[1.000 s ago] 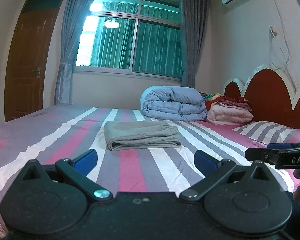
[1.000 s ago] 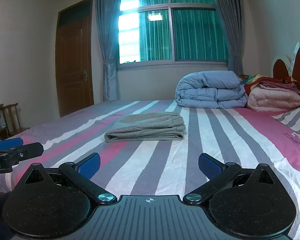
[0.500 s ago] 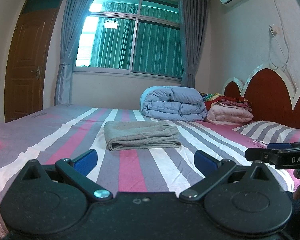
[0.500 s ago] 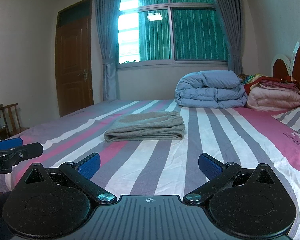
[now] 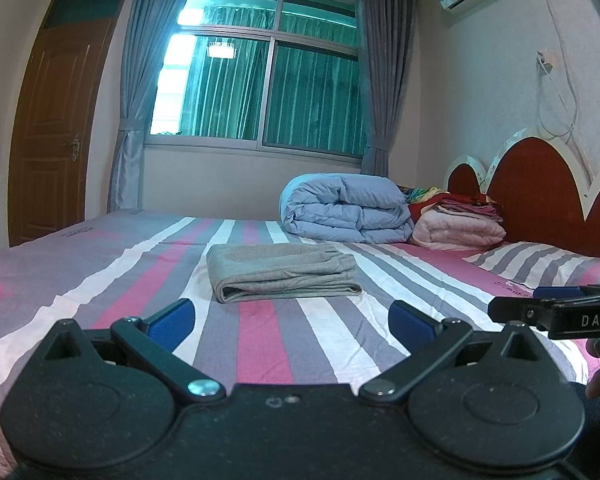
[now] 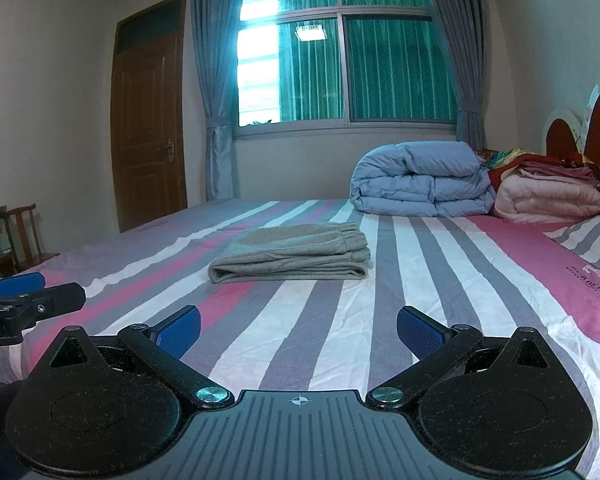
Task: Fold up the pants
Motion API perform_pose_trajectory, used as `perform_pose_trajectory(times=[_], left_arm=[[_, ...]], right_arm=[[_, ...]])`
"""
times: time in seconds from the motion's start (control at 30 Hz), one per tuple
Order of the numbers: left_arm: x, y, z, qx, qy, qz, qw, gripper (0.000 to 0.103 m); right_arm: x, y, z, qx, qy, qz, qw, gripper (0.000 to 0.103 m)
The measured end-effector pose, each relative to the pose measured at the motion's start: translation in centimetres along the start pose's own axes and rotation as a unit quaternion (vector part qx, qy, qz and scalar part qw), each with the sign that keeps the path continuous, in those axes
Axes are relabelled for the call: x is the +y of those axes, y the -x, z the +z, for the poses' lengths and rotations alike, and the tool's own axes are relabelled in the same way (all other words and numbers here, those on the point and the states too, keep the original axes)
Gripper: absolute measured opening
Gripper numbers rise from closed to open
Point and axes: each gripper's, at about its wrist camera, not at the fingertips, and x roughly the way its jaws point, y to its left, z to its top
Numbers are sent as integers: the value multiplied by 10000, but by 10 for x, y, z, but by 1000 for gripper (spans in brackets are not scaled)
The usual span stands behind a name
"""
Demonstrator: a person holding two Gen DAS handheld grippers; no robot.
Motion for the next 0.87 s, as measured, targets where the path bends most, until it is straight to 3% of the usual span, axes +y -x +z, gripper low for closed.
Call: perform_pose_trajectory(times=[0.87], left_arm=[[8,-1,-1,-77,-67,-121,9999,97]], right_arm=[[-2,1,-1,4,18,14,10000,103]])
